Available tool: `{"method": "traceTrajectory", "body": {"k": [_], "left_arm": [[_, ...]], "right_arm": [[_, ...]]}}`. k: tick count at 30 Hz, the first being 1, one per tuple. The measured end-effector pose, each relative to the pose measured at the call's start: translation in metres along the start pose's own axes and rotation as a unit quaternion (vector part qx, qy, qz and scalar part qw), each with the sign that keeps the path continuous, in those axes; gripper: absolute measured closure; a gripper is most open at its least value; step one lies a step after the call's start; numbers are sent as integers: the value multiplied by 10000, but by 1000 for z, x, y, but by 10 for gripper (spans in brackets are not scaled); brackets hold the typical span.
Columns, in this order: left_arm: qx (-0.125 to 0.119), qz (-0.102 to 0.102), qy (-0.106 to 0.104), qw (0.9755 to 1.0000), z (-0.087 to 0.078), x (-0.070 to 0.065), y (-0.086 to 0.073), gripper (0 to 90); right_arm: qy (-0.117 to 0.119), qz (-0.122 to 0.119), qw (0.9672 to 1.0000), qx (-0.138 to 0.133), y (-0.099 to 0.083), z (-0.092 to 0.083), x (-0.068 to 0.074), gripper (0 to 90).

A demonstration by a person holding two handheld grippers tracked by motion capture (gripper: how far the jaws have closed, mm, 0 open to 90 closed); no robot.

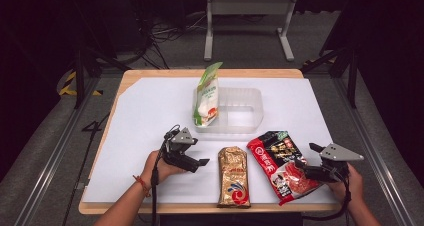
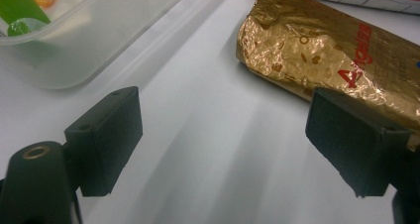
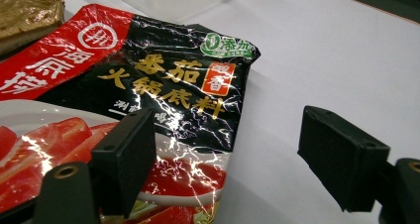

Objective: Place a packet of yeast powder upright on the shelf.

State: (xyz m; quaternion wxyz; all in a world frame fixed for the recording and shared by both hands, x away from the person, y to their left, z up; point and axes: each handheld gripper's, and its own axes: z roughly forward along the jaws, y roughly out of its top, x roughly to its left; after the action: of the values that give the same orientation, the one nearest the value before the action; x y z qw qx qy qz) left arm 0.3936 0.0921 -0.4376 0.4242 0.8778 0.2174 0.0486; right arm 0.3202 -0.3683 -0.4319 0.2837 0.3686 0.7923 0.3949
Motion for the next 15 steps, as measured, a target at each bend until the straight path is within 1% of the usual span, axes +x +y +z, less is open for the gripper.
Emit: {"method": "traceTrajectory", "body": {"k": [2,4,5,7,8,9,13,14,15], "left_arm": [[-68,44,-12,10000,0,-1,0,158],[-157,58,-69,9998,-1,-2,0,166],[-181,76,-55,9998,-1,-1,0,170],[-187,101,-154,9997,-1,-1,0,199],[-195,124,-143,9996,0,-2,0,200],[-202,115,-142,9996,0,-1,1,197],[-245,-27,-292,9993,5,0,7,184],[-245,-27,-292,9993,5,0,7,180],[-245,-55,-374,9990,9,0,11,180]], "right_arm": [[16,-3,10000,-4,0,0,0,228],[36,-10,10000,-9,1,1,1,228],[54,-6,10000,-2,1,2,1,229],[55,-37,10000,-6,2,2,2,229],[51,-49,10000,-6,1,2,2,229],[46,-61,10000,-8,1,1,3,229],[28,-29,10000,-40,-2,-3,4,229],[28,-29,10000,-40,-2,-3,4,229],[22,-36,10000,-42,-2,-4,3,228]]}}
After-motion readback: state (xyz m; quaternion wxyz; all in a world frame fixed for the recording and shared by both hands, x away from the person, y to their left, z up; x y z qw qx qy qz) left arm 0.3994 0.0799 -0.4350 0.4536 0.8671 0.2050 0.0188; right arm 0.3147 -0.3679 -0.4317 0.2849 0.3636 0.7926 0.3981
